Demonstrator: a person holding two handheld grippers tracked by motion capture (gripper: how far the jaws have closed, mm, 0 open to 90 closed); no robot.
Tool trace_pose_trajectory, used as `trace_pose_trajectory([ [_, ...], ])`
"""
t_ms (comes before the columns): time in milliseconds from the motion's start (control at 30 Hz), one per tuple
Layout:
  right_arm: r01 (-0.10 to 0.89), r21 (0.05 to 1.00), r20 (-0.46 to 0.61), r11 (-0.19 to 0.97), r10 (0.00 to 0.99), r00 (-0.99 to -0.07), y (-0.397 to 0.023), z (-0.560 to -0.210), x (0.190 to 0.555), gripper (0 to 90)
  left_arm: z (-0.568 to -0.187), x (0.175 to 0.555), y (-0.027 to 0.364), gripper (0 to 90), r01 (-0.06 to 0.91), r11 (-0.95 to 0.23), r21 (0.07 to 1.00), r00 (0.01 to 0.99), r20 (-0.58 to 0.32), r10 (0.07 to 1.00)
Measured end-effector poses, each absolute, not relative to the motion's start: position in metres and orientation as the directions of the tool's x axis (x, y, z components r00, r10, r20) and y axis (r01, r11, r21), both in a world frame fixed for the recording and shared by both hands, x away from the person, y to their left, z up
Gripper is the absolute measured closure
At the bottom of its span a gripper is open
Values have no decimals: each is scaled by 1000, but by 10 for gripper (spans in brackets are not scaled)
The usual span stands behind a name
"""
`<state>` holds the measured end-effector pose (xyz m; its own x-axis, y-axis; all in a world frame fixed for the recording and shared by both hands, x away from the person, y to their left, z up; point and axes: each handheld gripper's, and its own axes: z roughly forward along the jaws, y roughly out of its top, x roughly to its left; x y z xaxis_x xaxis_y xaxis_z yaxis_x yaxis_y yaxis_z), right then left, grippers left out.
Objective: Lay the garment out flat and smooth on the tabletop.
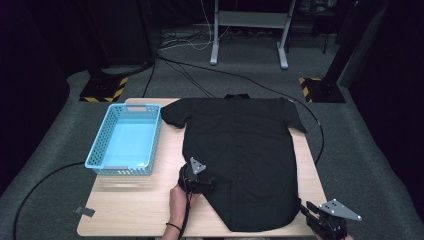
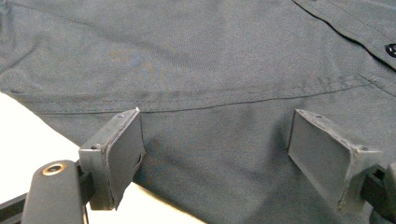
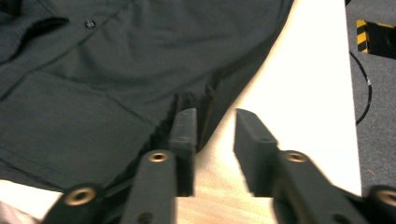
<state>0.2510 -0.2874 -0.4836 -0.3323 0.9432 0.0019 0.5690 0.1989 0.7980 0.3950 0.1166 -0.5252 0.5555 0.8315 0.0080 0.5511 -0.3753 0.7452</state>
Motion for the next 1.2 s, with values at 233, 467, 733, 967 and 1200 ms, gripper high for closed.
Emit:
trace_pose_trajectory([
  [233,519,816,-29,254,915,-403,-261,-467,256,446,-525,395,117,183,551,-375,745,555,8,832],
  [467,538,763,-72,359,874,-481,-227,-478,275,360,-525,395,117,183,551,-376,745,555,9,832],
  [733,612,730,-37,305,912,-409,-251,-499,271,340,-525,395,117,183,551,-376,745,555,9,832],
  [967,650,723,8,232,939,-344,-275,-512,263,326,-525,395,117,183,551,-376,745,555,9,832],
  [1200,667,715,35,211,942,-335,-281,-517,258,308,-525,395,117,183,551,-376,745,555,9,832],
])
